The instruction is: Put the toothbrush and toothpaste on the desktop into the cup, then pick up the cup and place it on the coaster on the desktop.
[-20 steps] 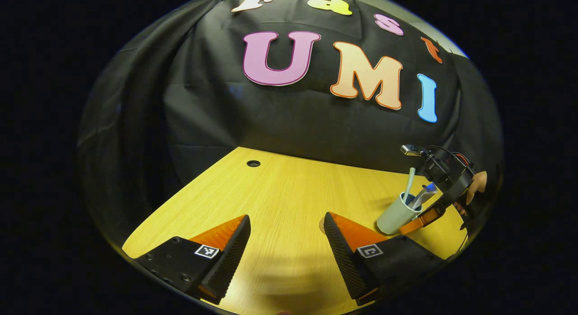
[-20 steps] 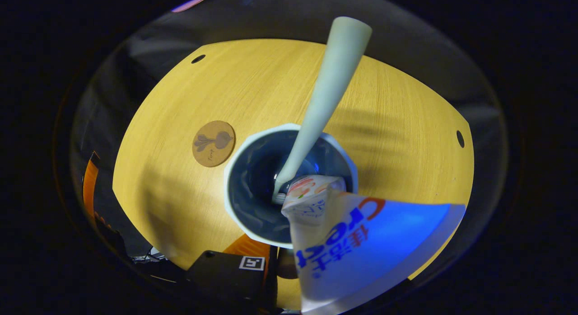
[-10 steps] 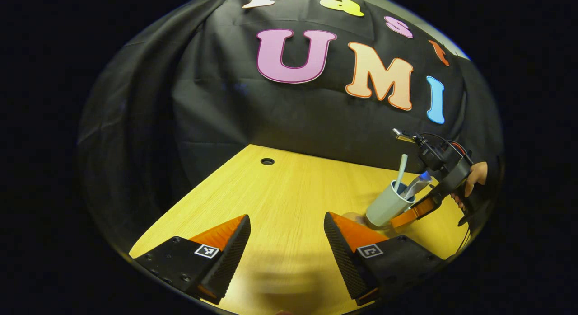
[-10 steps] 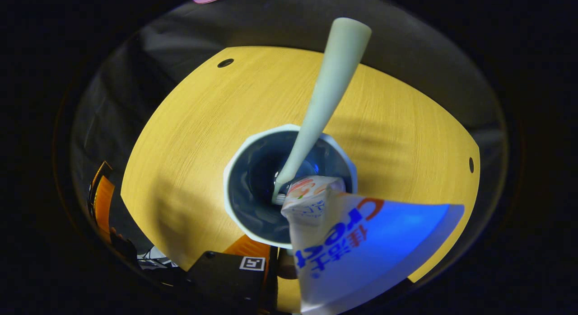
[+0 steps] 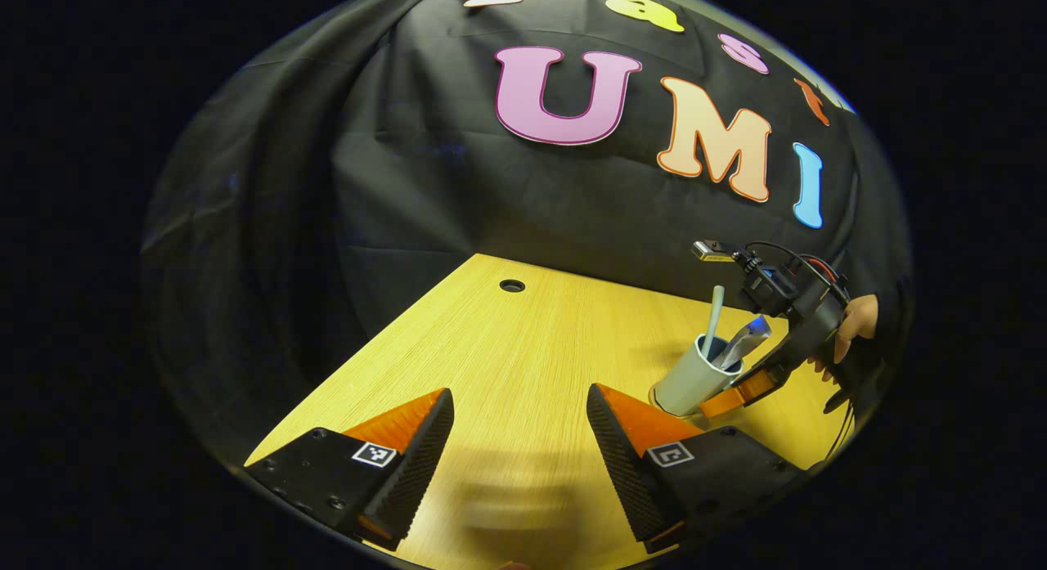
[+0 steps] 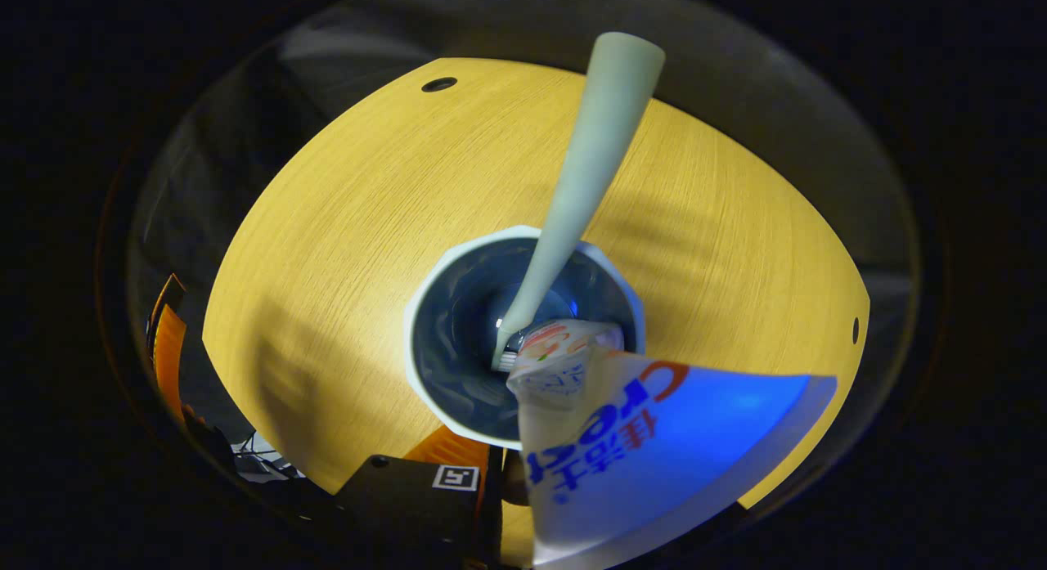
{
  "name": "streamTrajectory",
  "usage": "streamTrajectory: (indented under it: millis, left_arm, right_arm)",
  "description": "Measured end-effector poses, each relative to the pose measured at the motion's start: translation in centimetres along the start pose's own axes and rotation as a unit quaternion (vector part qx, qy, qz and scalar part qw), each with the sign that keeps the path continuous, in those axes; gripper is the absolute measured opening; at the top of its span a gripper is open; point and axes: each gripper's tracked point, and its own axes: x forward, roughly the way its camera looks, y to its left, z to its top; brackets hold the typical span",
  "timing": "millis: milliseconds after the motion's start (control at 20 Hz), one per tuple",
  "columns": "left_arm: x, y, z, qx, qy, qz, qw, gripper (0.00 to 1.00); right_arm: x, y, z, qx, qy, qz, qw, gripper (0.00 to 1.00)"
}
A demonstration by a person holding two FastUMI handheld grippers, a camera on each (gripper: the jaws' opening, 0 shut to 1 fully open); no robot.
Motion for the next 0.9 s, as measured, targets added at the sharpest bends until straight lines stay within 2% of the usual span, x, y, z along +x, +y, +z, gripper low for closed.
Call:
streamTrajectory:
  millis: [100, 200, 300, 400, 550, 650, 900]
  left_arm:
    - [0.1, -0.4, 0.1, 0.000, 0.000, -0.003, 1.000, 0.95]
    - [0.2, -1.1, 0.2, 0.003, 0.001, -0.008, 1.000, 0.95]
    - [0.4, -2.3, 0.6, 0.013, -0.002, -0.016, 1.000, 0.94]
    - [0.5, -3.9, 1.1, 0.027, -0.007, -0.029, 0.999, 0.94]
    - [0.6, -6.5, 1.8, 0.042, -0.013, -0.049, 0.998, 0.94]
    - [0.8, -8.2, 2.1, 0.043, -0.013, -0.061, 0.997, 0.94]
    - [0.7, -12.3, 3.9, 0.053, -0.030, -0.079, 0.995, 0.94]
  right_arm:
    - [-0.9, -0.4, 0.6, 0.003, -0.012, 0.000, 1.000, 0.28]
    - [-1.5, -0.5, 0.7, -0.001, -0.027, 0.001, 1.000, 0.46]
    - [-2.2, -0.6, 0.7, -0.003, -0.047, 0.001, 0.999, 0.78]
    - [-3.1, -0.7, 0.1, 0.002, -0.068, 0.005, 0.998, 1.00]
    - [-4.6, -1.4, -0.2, 0.007, -0.123, 0.006, 0.992, 1.00]
    - [-6.2, -2.1, 0.1, 0.012, -0.176, 0.002, 0.984, 1.00]
    - [-11.7, -4.9, 0.8, 0.035, -0.317, -0.019, 0.948, 0.99]
